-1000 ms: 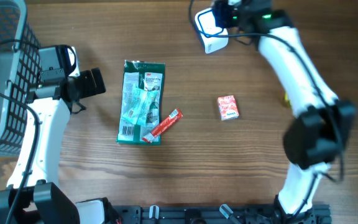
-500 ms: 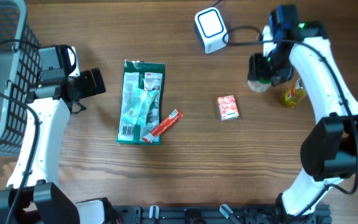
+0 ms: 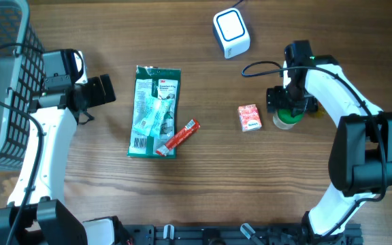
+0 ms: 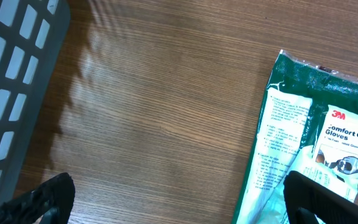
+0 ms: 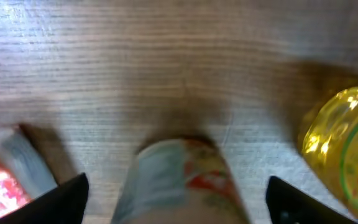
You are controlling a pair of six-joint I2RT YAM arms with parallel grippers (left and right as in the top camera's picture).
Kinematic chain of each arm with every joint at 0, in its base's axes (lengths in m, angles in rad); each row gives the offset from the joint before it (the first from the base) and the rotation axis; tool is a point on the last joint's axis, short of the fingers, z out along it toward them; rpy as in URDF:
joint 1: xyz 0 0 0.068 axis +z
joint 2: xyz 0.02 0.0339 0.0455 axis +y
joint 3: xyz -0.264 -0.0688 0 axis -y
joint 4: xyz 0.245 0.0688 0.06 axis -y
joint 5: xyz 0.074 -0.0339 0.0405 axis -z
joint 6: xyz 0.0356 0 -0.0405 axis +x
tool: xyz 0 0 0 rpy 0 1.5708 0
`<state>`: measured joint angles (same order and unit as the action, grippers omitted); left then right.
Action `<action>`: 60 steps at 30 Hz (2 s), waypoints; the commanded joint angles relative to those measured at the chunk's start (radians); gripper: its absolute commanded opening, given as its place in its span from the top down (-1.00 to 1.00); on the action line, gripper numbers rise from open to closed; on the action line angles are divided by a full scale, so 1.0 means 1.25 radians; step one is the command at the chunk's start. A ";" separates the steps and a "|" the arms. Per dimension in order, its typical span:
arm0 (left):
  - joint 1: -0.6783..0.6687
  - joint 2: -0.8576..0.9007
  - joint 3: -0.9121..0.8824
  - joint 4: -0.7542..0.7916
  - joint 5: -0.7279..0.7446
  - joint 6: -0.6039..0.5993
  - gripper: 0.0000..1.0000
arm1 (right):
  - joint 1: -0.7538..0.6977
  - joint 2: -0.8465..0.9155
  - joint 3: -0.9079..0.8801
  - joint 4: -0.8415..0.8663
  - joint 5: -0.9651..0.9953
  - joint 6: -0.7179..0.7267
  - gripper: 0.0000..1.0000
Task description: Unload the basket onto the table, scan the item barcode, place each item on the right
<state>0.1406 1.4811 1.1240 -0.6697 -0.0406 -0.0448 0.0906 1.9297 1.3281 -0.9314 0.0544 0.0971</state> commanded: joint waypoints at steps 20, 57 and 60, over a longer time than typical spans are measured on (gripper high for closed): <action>0.003 0.003 0.004 0.002 -0.008 0.012 -1.00 | 0.086 0.000 0.197 -0.210 -0.240 0.058 0.89; 0.003 0.003 0.004 0.002 -0.008 0.012 -1.00 | -0.026 0.000 0.101 -0.150 0.146 0.173 0.65; 0.003 0.003 0.004 0.002 -0.008 0.012 -1.00 | -0.020 0.000 0.135 -0.160 -0.011 0.156 0.60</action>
<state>0.1406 1.4811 1.1240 -0.6697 -0.0406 -0.0448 0.0540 1.9289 1.4448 -1.1255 0.2306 0.2989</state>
